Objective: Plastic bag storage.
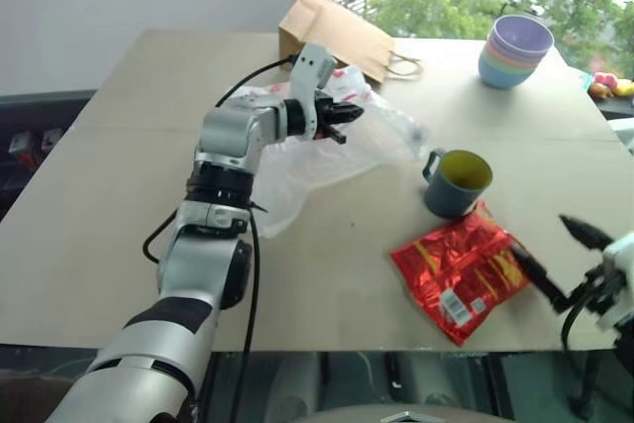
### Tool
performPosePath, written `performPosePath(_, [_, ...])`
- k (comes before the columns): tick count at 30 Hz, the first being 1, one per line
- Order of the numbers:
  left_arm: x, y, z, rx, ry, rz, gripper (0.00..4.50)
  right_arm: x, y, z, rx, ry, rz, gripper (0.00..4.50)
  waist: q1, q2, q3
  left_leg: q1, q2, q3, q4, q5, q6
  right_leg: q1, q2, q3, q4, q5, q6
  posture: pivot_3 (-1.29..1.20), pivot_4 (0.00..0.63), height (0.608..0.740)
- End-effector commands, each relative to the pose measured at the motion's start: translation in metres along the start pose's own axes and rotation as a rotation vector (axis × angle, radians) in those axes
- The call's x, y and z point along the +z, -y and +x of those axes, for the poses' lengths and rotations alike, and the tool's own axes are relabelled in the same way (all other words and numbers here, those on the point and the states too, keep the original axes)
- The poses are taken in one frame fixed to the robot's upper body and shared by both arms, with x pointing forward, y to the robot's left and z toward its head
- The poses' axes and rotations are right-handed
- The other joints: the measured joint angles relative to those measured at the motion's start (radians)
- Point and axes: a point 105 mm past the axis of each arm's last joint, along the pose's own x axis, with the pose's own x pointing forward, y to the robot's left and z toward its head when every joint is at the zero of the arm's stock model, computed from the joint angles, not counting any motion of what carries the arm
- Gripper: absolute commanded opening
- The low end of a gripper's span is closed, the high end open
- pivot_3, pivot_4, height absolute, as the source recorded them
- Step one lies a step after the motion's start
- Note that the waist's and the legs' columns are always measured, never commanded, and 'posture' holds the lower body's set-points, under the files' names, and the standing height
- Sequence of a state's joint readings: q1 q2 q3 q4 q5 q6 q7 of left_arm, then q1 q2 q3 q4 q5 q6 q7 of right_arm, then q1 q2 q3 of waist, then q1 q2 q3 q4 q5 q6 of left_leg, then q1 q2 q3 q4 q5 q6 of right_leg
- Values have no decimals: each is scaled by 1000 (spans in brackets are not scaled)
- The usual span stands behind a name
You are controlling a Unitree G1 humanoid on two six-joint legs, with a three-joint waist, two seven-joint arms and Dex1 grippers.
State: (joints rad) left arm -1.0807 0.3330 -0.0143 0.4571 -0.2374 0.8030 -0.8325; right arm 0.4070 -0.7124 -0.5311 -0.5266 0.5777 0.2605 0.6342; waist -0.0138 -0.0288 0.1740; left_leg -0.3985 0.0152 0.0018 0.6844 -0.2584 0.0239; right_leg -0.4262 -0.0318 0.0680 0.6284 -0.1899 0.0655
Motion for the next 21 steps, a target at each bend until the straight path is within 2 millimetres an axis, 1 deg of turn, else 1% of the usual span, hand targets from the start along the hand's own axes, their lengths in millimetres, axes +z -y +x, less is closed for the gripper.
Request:
performPosePath(1, [16,6,-4,-12,40,39,20,16,38,1,16,18,-16,4500,1,0,0,0,0,-1,-1,0,0,0,1,0,0,0,0,0,150,740])
performPosePath(2, [17,7,-5,-13,42,42,20,18,45,0,34,7,-33,4500,2,0,0,0,0,-2,-2,0,0,0,1,0,0,0,0,0,150,740])
performPosePath(3, [17,9,-6,-16,44,43,20,20,43,-3,112,-13,-52,4500,4,1,0,-1,0,-3,-2,0,0,0,1,-1,0,1,1,0,150,740])
performPosePath(4, [18,10,-8,-18,45,45,20,19,39,-8,189,-55,-59,4500,7,1,0,-1,0,-4,-3,0,0,0,1,-2,0,2,3,0,150,740])
performPosePath(6, [18,10,-13,-16,48,43,20,11,24,-25,358,-168,-73,4500,7,1,0,-2,-1,-5,-4,0,0,0,1,-2,-1,4,0,0,150,740])
performPosePath(10, [15,5,-23,10,42,37,20,-12,24,-45,456,-368,-276,4500,0,1,0,-3,-3,-4,-4,-2,2,0,-1,-2,-3,3,2,0,150,740])
performPosePath(12, [15,5,-25,16,40,37,20,-15,22,-48,483,-387,-317,4500,-1,1,0,-3,-5,-2,-4,-2,3,0,-3,0,-3,0,7,0,150,740])
performPosePath(14, [14,6,-26,17,39,33,20,-9,24,-35,448,-320,-314,4500,-4,0,1,-1,-4,-1,-2,-2,3,1,-3,1,-3,0,8,0,150,740])
performPosePath(16, [8,8,-27,16,28,31,20,9,22,-8,386,-187,-312,4500,-12,0,1,1,-4,-1,-1,-2,3,2,-3,1,-2,0,7,0,150,740])
performPosePath(18, [8,9,-29,18,26,32,20,26,8,14,409,-111,-315,4500,-16,1,1,3,-4,-3,1,-1,2,4,-2,1,-1,1,5,0,150,740])
performPosePath(20, [10,8,-30,31,30,38,20,34,-1,28,422,-120,-335,4500,-18,2,1,4,-4,-5,1,-1,2,4,-1,1,1,1,4,0,150,740])
performPosePath(21, [12,6,-30,46,36,35,20,40,-4,38,405,-114,-352,4500,-18,2,1,3,-5,-6,1,-1,1,3,-1,1,2,1,5,0,150,740])
